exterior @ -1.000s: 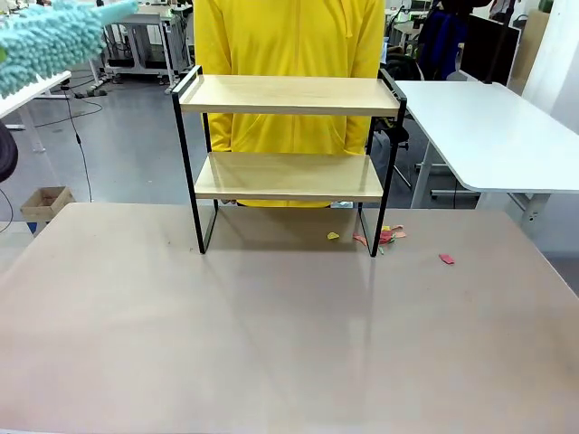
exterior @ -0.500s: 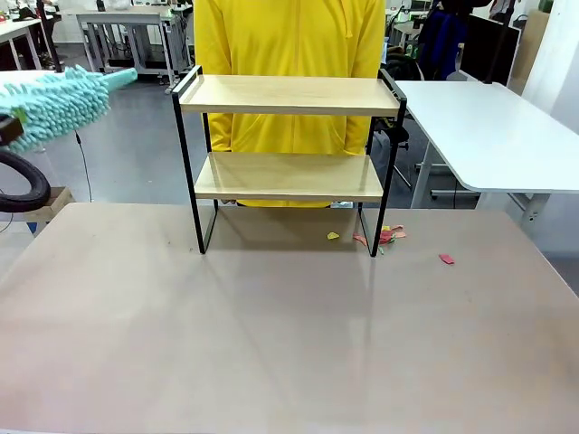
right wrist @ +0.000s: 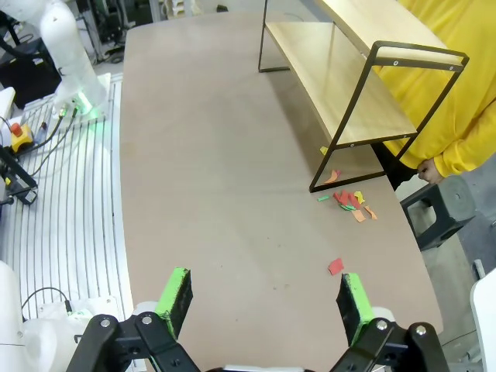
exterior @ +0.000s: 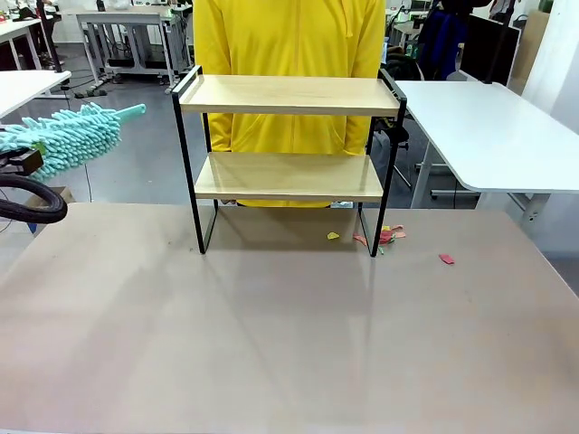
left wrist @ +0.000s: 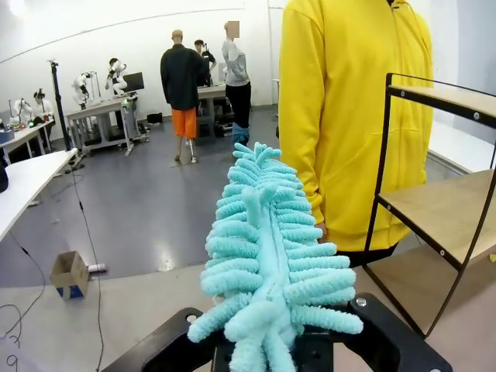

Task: Clean the shelf.
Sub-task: Hand the Duster back to the human.

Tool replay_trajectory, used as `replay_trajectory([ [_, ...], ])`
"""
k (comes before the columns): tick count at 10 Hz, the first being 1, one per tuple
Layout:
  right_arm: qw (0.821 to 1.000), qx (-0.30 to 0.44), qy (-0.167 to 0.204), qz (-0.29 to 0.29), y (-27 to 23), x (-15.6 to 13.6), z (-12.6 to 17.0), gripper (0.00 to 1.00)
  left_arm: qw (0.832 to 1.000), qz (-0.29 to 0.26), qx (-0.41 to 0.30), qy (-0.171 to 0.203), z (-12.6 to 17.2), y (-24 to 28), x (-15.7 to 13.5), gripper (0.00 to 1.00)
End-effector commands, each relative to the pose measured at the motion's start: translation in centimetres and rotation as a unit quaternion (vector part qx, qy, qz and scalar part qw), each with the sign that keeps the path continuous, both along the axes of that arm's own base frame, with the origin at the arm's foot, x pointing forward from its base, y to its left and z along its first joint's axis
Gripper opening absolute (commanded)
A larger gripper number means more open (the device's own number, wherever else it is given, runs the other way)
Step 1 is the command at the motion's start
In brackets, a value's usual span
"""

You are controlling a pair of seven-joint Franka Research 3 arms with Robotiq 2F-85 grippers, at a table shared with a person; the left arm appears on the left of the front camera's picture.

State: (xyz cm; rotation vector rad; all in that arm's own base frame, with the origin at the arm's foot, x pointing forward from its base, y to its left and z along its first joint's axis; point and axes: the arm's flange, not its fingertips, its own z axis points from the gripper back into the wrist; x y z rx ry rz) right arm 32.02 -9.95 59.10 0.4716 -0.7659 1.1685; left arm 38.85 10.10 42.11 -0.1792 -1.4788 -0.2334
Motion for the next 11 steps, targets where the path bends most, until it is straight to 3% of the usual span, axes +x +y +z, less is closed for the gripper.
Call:
replay_trajectory([
  [1,1.000,0.006,-0.012,0.008,-0.09,0.07,0.10,1.00,1.000,0.003,-0.005,-0.007,1.27,0.07,-0.40,0.17],
  [11,1.000,0.006,-0.012,0.008,-0.09,0.07,0.10,1.00,1.000,0.003,-0.005,-0.007,1.27,0.07,-0.40,0.17],
])
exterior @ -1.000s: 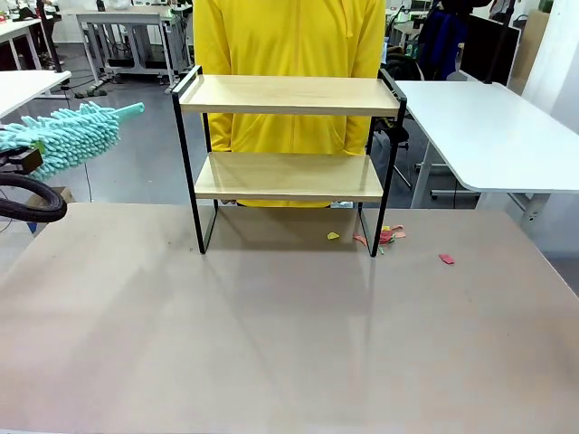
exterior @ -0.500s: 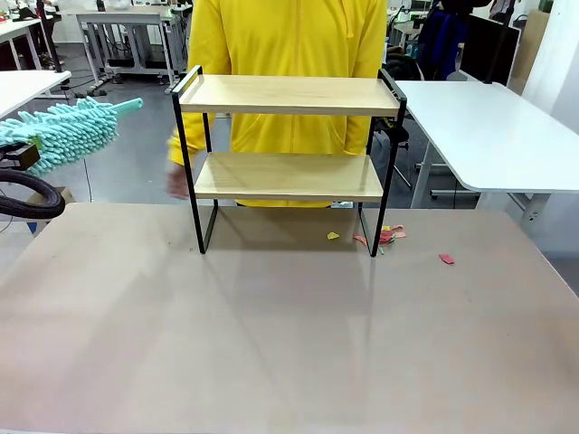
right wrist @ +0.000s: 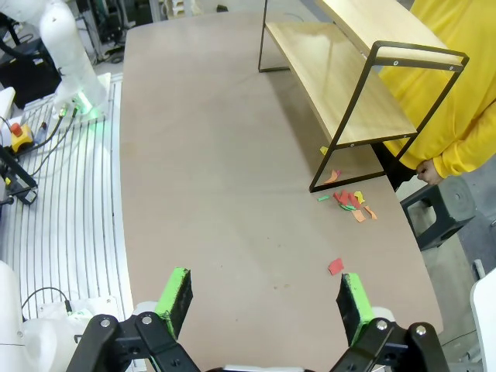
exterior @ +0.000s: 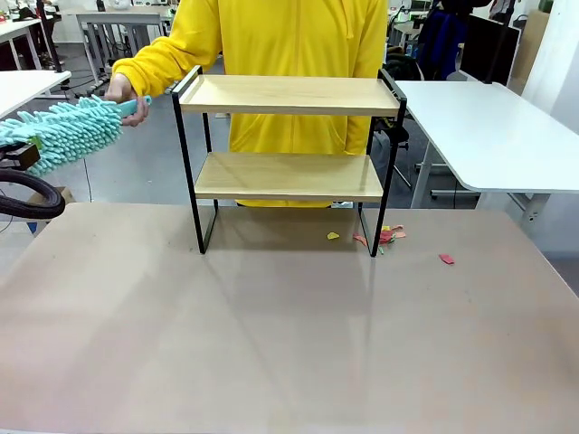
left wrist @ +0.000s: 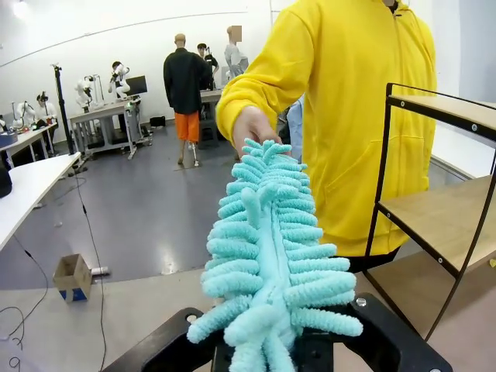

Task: Clean the shelf.
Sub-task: Hand the Duster back to the human.

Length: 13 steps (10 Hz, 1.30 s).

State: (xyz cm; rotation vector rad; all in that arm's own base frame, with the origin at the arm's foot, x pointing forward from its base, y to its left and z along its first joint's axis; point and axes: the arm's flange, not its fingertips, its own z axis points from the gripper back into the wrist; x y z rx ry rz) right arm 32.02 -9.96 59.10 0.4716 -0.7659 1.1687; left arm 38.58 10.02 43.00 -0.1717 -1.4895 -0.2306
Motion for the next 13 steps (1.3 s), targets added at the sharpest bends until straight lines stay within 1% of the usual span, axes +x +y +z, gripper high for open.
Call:
replay_trajectory([
  [1,1.000,0.006,-0.012,0.008,-0.1,0.1,0.1,1.00,1.000,0.000,-0.006,-0.001,0.4,0.2,-0.1,0.17],
  [4,1.000,0.006,-0.012,0.008,-0.1,0.1,0.1,1.00,1.000,0.000,-0.006,-0.001,0.4,0.2,-0.1,0.17],
  [5,1.000,0.006,-0.012,0.008,-0.1,0.1,0.1,1.00,1.000,0.001,0.000,0.001,0.0,0.0,0.0,0.28],
  [6,1.000,0.006,-0.012,0.008,-0.1,0.1,0.1,1.00,0.999,-0.044,-0.014,0.016,0.4,-0.2,-0.5,0.74],
  [7,1.000,0.006,-0.012,0.008,-0.1,0.1,0.1,1.00,0.998,-0.040,-0.016,0.034,0.9,-0.2,-0.6,0.86],
  [8,1.000,0.006,-0.012,0.008,-0.1,0.1,0.1,1.00,0.998,-0.033,-0.016,0.042,1.6,0.0,-0.9,1.00],
  [10,1.000,0.006,-0.012,0.008,-0.1,0.1,0.1,1.00,0.997,-0.027,-0.045,0.058,4.3,0.7,-2.0,1.00],
  [11,1.000,0.006,-0.012,0.008,-0.1,0.1,0.1,1.00,0.996,-0.021,-0.069,0.057,6.7,1.3,-2.8,1.00],
  [13,1.000,0.006,-0.012,0.008,-0.1,0.1,0.1,1.00,0.993,-0.009,-0.108,0.038,12.0,2.2,-4.1,1.00],
])
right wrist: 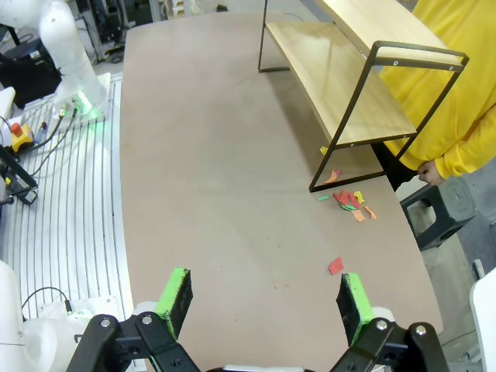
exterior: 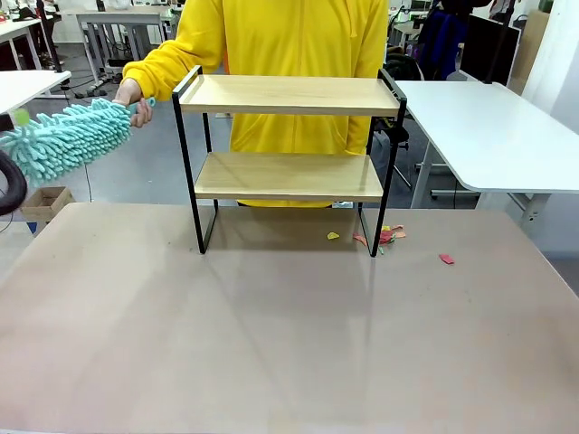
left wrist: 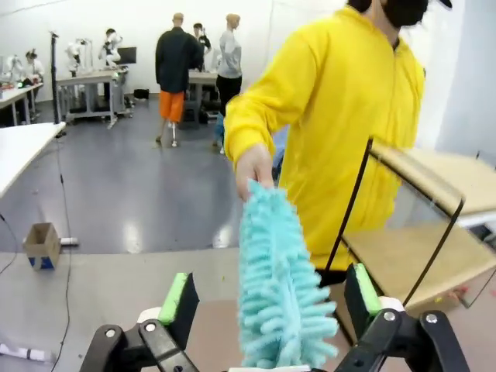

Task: Clean the shelf.
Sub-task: Hand the Duster back to the human.

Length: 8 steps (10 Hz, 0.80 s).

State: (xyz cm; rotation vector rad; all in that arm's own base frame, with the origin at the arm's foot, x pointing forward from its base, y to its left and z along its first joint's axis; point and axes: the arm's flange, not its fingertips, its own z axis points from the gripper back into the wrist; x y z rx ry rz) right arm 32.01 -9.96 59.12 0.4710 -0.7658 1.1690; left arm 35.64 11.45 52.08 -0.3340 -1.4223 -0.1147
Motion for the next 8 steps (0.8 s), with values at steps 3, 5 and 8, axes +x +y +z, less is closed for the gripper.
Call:
replay_trajectory([
  [3,1.000,0.006,-0.012,0.008,-0.1,0.1,0.1,1.00,0.996,0.051,-0.077,-0.015,8.1,4.5,-0.8,1.00],
  [5,1.000,0.006,-0.012,0.008,-0.1,0.1,0.1,1.00,0.994,0.060,-0.086,-0.001,8.5,5.4,-0.8,1.00],
  [8,1.000,0.006,-0.012,0.008,-0.1,0.1,0.1,1.00,0.995,0.053,-0.076,-0.025,8.6,4.6,-1.4,1.00],
])
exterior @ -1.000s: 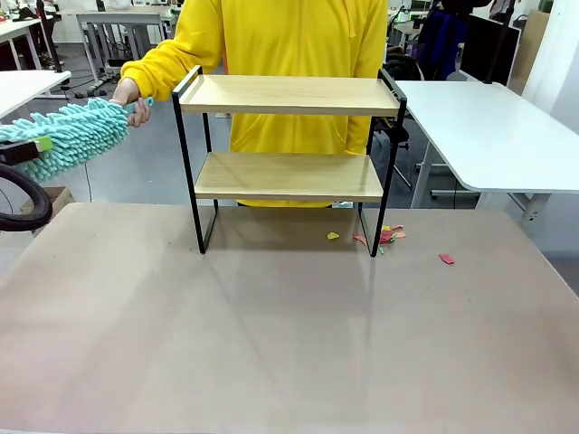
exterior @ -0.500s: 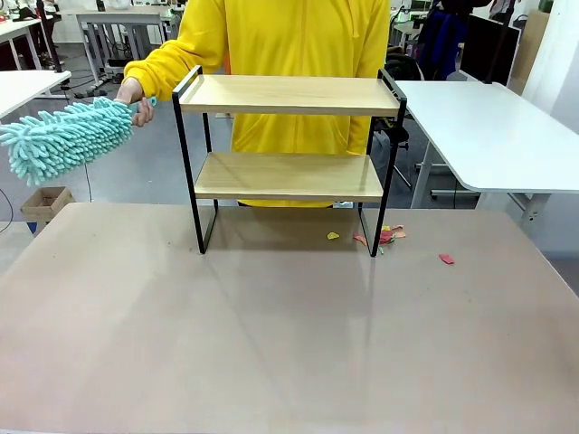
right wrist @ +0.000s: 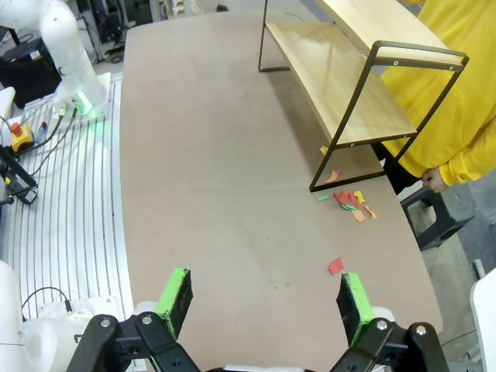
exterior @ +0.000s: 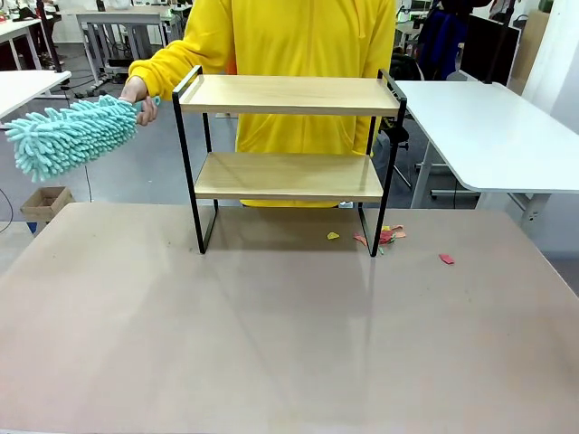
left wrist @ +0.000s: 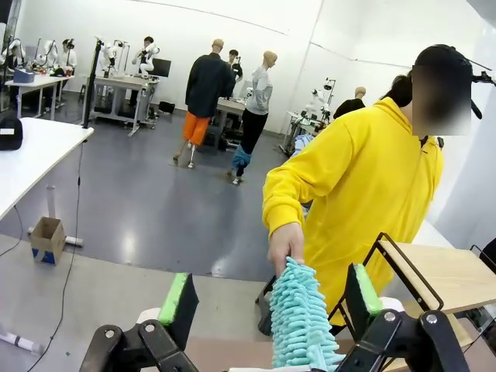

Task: Clean the shelf.
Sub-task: Hand the Duster back to the human.

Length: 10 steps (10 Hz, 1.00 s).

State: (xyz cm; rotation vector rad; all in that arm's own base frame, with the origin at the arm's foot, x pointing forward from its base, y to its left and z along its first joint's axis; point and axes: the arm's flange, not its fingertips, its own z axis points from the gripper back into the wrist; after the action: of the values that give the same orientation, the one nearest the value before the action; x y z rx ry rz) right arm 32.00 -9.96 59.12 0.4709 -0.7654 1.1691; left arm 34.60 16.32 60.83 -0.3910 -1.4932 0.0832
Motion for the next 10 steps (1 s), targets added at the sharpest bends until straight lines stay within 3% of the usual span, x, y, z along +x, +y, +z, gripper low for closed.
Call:
replay_trajectory([
  [1,1.000,0.006,-0.012,0.008,-0.08,0.09,0.08,1.00,1.000,0.000,0.006,-0.004,-0.16,-0.32,-0.33,1.00],
  [10,1.000,0.006,-0.012,0.008,-0.08,0.09,0.08,1.00,1.000,0.000,0.006,-0.004,-0.16,-0.32,-0.33,1.00],
])
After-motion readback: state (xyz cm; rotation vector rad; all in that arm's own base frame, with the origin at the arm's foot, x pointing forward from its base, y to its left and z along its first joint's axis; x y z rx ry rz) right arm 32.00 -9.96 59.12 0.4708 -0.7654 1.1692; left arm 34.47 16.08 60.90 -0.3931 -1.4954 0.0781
